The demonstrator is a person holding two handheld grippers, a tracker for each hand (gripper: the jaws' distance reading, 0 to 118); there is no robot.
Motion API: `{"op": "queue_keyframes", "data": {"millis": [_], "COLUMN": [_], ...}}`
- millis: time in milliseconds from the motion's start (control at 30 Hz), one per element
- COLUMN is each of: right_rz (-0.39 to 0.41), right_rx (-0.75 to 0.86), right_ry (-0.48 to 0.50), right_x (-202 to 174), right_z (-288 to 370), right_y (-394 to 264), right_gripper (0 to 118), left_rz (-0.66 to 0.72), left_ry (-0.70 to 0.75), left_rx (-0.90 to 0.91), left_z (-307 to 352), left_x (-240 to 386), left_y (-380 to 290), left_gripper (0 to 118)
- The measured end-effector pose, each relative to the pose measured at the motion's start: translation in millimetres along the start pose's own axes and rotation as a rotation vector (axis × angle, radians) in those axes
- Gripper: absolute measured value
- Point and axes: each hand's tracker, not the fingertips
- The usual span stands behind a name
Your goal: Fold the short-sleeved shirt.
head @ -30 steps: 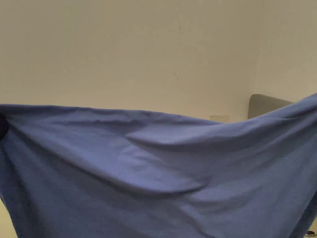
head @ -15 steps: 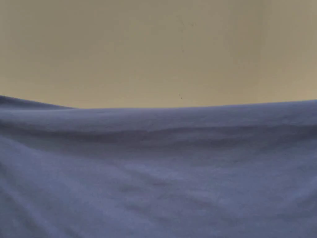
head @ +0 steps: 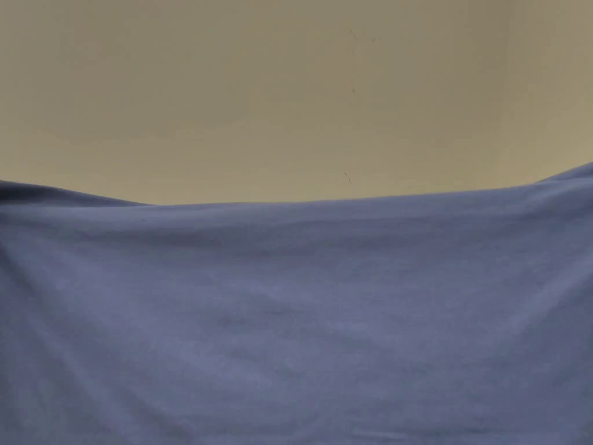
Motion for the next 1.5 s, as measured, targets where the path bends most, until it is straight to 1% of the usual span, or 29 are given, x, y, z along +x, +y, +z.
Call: {"op": "queue_keyframes", "data": {"millis": [100,200,300,367,400,467,500,533,567,700,767,867,933,967,1067,1100,1133,1167,1300,1367,1500], "right_rz": [-0.004,-0.012,-0.003,0.02,0.023,0.05,0.074,0.059,0.051,0.038,0.047,0.058,0.083,0.087,0.13,0.124,0.127,0.138,0.15,0.157,0.143], "right_rx": [-0.035,-0.071,-0.106,-0.131,-0.135,-0.158,-0.162,-0.174,-0.183,-0.187,-0.197,-0.211,-0.221,-0.224,-0.224,-0.225,-0.23,-0.231,-0.259,-0.276,-0.314], "right_ry": [-0.019,-0.044,-0.068,-0.089,-0.091,-0.108,-0.122,-0.124,-0.123,-0.156,-0.16,-0.177,-0.215,-0.212,-0.23,-0.228,-0.226,-0.238,-0.249,-0.252,-0.256], "right_x": [7.3,18.9,29.5,30.3,32.6,37.4,39.0,42.3,46.3,65.0,77.1,89.1,96.4,98.0,101.1,102.1,102.0,102.8,107.3,109.3,114.9], "right_z": [-50.8,-104.7,-160.1,-194.8,-209.2,-240.7,-255.1,-270.9,-285.2,-346.4,-376.2,-421.8,-448.6,-458.3,-483.2,-489.2,-492.7,-494.3,-495.9,-492.7,-476.0], "right_y": [-14.3,-29.8,-48.1,-60.5,-66.8,-81.0,-87.2,-94.0,-100.2,-129.5,-142.6,-160.7,-169.3,-171.7,-180.4,-183.2,-186.0,-189.4,-206.2,-215.5,-238.7], "right_gripper": [6,6,6,7,6,7,6,6,7,6,6,7,7,6,7,7,7,7,7,7,6], "left_rz": [-0.012,0.019,0.014,0.024,-0.005,-0.006,0.023,0.062,0.065,-0.012,0.002,0.001,0.0,0.006,-0.017,-0.029,-0.011,0.044,-0.013,-0.011,0.018], "left_ry": [0.021,0.027,0.044,0.047,0.06,0.058,0.048,0.033,0.026,0.072,0.085,0.064,0.06,0.064,0.104,0.133,0.115,0.081,0.099,0.087,0.06], "left_rx": [-0.028,-0.053,-0.076,-0.094,-0.106,-0.116,-0.136,-0.147,-0.149,-0.182,-0.202,-0.231,-0.238,-0.253,-0.225,-0.193,-0.202,-0.193,-0.233,-0.246,-0.269], "left_z": [-45.5,-96.0,-150.8,-190.4,-207.3,-244.5,-263.4,-281.3,-296.6,-363.6,-396.4,-444.1,-476.7,-488.4,-513.4,-518.1,-521.7,-525.1,-534.5,-531.1,-516.1], "left_x": [6.5,4.4,3.2,-2.5,-1.5,-4.9,-8.0,-11.4,-13.4,-12.1,-12.8,-12.3,-11.8,-11.2,-3.9,0.0,-0.5,-3.0,0.1,-3.2,-10.7], "left_y": [-8.4,-16.6,-29.0,-38.5,-44.0,-55.3,-60.9,-66.8,-73.0,-107.5,-123.0,-139.8,-146.0,-147.0,-153.3,-155.0,-153.9,-154.4,-165.0,-172.0,-190.6], "left_gripper": [3,3,3,3,3,3,3,3,3,3,3,3,3,3,3,3,3,3,3,3,3]}}
